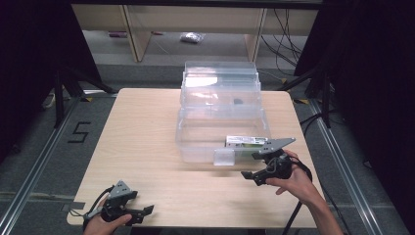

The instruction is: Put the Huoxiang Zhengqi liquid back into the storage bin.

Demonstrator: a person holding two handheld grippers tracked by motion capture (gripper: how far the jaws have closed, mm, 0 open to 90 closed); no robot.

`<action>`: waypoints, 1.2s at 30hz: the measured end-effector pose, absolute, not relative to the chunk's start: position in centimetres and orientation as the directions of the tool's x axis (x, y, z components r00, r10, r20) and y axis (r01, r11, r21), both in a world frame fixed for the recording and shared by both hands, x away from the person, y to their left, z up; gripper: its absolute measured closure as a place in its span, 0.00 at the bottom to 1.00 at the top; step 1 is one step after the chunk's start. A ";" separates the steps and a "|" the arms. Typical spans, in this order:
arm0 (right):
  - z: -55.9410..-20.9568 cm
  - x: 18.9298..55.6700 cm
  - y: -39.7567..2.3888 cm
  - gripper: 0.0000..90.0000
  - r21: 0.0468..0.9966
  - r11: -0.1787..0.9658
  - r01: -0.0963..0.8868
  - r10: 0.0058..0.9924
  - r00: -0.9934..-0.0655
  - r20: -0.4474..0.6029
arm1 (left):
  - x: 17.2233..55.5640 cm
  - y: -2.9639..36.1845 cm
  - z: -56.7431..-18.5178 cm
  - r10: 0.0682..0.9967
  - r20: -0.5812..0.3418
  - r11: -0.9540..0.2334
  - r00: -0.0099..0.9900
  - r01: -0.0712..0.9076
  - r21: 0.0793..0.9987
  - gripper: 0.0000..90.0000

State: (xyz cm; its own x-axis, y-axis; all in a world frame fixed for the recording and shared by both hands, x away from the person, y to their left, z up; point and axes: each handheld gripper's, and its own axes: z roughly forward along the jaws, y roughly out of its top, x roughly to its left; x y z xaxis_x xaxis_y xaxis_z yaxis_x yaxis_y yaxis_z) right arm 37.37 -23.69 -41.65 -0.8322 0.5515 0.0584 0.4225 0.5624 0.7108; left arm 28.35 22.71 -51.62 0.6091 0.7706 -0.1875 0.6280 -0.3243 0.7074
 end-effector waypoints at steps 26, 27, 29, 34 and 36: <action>-44.4 34.7 -25.9 0.24 0.707 0.531 0.468 0.630 -0.776 0.041 | 28.3 22.7 -51.6 0.777 -0.182 -0.319 0.603 0.625 0.712 0.16; -44.4 34.6 -26.1 0.24 0.706 0.535 0.464 0.630 -0.776 0.032 | 28.3 22.8 -51.6 0.770 -0.175 -0.333 0.613 0.620 0.710 0.16; -44.7 34.1 -26.3 0.24 0.702 0.517 0.490 0.645 -0.762 0.057 | 28.3 22.8 -51.6 0.766 -0.181 -0.335 0.616 0.625 0.705 0.17; -45.4 33.4 -26.8 0.23 0.700 0.519 0.490 0.655 -0.755 0.043 | 28.3 22.8 -51.6 0.768 -0.182 -0.333 0.614 0.624 0.707 0.16; -45.5 33.2 -26.9 0.22 0.701 0.520 0.488 0.657 -0.753 0.037 | 28.4 22.8 -51.5 0.766 -0.181 -0.338 0.617 0.625 0.703 0.16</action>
